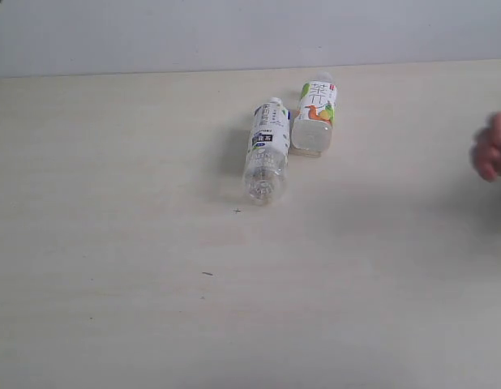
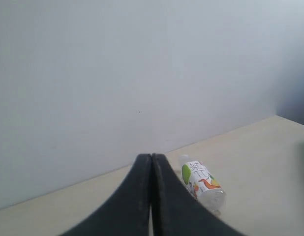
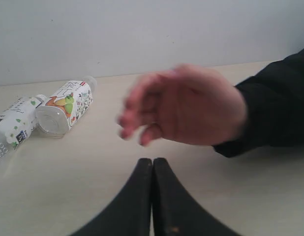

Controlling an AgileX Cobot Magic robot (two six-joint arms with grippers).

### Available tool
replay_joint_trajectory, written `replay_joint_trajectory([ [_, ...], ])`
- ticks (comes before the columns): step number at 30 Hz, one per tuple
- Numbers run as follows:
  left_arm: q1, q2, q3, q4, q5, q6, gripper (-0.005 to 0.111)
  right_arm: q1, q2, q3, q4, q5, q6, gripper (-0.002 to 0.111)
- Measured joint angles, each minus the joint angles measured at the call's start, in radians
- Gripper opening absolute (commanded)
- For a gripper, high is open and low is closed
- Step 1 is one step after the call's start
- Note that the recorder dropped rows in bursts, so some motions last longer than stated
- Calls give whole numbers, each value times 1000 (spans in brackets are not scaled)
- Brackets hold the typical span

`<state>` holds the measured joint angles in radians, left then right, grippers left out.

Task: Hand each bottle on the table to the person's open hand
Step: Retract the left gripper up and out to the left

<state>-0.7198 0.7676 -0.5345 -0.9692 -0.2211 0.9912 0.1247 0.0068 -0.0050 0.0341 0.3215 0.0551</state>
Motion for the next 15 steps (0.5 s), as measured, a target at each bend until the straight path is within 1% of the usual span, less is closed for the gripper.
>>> replay_joint_trajectory([
  [7,0,-127,133,-5,-24,0,0,0,0,0,0,0,0,0],
  [11,0,-137,167,-5,-34,0,0,0,0,0,0,0,0,0],
  [15,0,-139,174,-5,-36,0,0,0,0,0,0,0,0,0],
])
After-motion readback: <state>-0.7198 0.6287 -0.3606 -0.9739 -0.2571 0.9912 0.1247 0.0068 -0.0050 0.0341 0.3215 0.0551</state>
